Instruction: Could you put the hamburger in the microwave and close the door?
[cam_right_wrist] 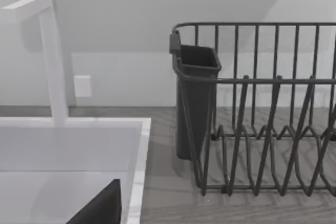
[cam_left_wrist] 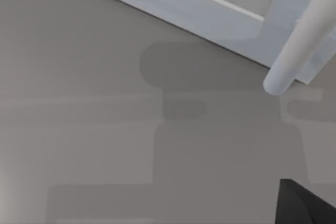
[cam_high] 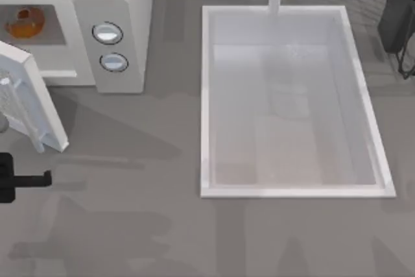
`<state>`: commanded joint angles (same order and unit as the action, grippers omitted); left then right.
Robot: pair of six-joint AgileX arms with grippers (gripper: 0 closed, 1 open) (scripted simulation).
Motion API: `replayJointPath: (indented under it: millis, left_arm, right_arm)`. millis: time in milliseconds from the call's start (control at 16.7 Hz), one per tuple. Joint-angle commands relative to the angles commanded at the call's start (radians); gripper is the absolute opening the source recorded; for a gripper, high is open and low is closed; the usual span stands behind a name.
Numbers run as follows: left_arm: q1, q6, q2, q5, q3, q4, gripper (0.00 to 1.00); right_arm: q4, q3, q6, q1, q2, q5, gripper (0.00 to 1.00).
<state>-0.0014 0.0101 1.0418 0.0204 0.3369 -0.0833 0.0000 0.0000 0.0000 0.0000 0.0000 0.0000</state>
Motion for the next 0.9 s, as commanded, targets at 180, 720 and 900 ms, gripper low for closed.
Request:
replayJointPath:
  millis: [180,720,900]
  left_arm:
    - [-0.001,-0.001,-0.001,-0.001,0.000,0.000,0.00]
    - [-0.003,-0.001,0.278,-0.001,0.156,0.106,0.00]
    - [-0.006,-0.002,0.418,0.000,0.230,0.158,0.00]
  right_arm:
    - [0.000,0.000,0.000,0.000,0.000,0.000,1.00]
    - [0.000,0.000,0.000,0.000,0.000,0.000,1.00]
    - [0.000,0.000,0.000,0.000,0.000,0.000,1.00]
